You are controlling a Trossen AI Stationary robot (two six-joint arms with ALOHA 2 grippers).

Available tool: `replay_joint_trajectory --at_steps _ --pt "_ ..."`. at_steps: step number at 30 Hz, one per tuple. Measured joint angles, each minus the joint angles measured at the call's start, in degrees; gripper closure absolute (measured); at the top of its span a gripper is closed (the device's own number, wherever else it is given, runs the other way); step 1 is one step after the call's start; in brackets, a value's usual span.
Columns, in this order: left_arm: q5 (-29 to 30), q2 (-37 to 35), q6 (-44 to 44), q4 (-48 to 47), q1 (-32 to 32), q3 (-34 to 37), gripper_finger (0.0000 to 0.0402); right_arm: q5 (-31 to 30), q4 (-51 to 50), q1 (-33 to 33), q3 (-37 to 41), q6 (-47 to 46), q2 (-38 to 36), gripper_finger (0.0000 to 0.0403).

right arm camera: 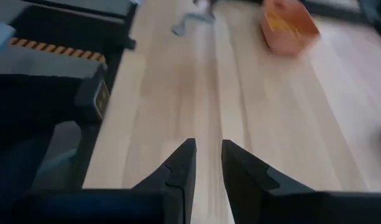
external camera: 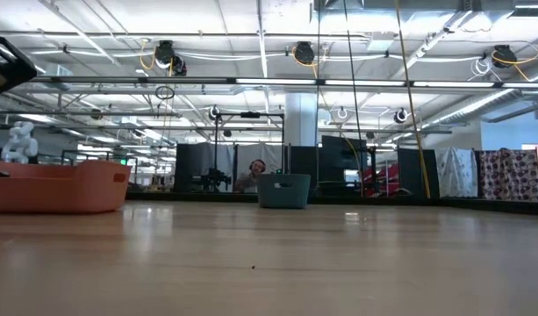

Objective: Sort rubber bands into baskets
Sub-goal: Put the blue rubber band into the light blue bin

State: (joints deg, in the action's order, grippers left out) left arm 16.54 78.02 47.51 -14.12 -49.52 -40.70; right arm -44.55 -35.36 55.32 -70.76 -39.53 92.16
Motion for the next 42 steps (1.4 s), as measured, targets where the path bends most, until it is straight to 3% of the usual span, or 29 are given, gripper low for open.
replay_joint_trajectory --at_steps 4,8,12,16,20,27,36,42 --pt "-2.0 0.0 0.0 -0.6 0.0 0.0 0.0268 3.8 18.3 -5.1 6.5 16.1 0.0 0.0332" --pt "-8.2 0.0 1.4 -0.3 -0.4 0.0 0.0268 15.3 38.3 -11.2 13.1 28.7 0.1 0.0332" --pt "-8.9 0.0 1.9 -0.1 -1.6 0.0 0.0268 26.4 56.9 -17.0 17.8 35.2 0.6 0.0332" --pt "-8.4 1.0 3.2 0.4 -3.5 0.0 0.0268 31.8 65.3 -21.2 18.5 38.9 4.3 0.0332" --pt "-6.9 3.1 5.3 0.4 -5.1 0.0 0.0268 34.6 69.6 -24.7 15.2 43.1 11.1 0.0332" --pt "-4.8 6.2 5.4 0.1 -5.2 0.0 0.0268 40.2 67.8 -28.9 0.3 49.6 24.3 0.0332" --pt "10.8 5.9 -10.0 0.1 -1.3 0.0 0.0268 47.9 61.7 -31.8 -19.6 56.6 36.9 0.0332" --pt "9.1 0.9 -16.6 -7.6 6.6 0.0 0.0268 48.2 61.7 -34.5 -27.4 56.7 42.8 0.0332"
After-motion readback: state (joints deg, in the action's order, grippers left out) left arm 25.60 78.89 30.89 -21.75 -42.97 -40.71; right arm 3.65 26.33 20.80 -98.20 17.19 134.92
